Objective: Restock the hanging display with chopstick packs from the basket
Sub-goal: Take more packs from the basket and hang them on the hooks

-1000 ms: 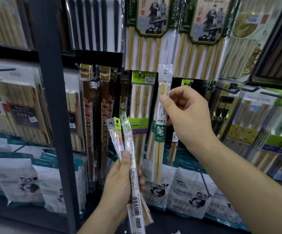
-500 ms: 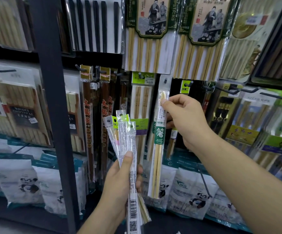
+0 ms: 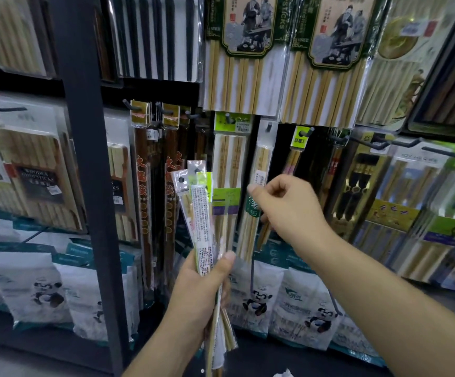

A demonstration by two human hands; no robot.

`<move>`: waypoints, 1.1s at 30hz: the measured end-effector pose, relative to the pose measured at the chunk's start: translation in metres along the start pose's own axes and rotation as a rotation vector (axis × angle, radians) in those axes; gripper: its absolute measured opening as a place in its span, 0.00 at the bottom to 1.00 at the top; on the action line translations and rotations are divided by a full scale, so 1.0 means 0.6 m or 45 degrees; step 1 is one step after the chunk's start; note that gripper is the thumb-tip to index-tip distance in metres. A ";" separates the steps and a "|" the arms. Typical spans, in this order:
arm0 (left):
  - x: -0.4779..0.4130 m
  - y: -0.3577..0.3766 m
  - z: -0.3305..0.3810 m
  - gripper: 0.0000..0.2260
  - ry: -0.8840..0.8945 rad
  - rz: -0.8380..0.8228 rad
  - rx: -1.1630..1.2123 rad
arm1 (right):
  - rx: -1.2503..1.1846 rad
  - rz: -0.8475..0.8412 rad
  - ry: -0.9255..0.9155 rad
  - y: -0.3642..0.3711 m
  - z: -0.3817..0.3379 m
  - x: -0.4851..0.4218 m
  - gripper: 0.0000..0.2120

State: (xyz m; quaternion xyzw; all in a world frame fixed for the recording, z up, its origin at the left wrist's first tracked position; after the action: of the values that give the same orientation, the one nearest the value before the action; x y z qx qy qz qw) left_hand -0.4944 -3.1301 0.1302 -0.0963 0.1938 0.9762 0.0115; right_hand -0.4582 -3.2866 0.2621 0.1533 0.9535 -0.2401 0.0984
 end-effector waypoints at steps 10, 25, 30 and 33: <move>0.011 0.009 0.007 0.26 0.148 0.011 -0.320 | -0.190 -0.516 0.264 0.034 0.027 0.046 0.04; 0.015 0.022 -0.002 0.27 -0.081 0.022 0.010 | -0.544 -0.013 -0.103 -0.086 -0.033 -0.013 0.09; 0.014 0.018 -0.001 0.23 -0.080 0.057 -0.005 | -0.445 -0.131 -0.188 -0.050 -0.046 -0.001 0.09; 0.015 0.017 0.002 0.22 -0.074 0.046 0.012 | -0.441 -0.100 -0.176 -0.039 -0.059 -0.007 0.10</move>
State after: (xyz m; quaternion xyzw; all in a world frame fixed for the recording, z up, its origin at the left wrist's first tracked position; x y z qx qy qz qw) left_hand -0.5042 -3.1390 0.1334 -0.0643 0.1996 0.9778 -0.0002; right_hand -0.4662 -3.2899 0.3036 0.0798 0.9768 -0.0860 0.1790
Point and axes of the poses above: each hand's wrist, its own x-axis away from the middle knuckle, its own y-axis out of the palm, z = x × y, the point moved 3 cm from there along -x, towards the middle knuckle, and after that the axes turned 9 degrees about y, right-handed, at the moved point
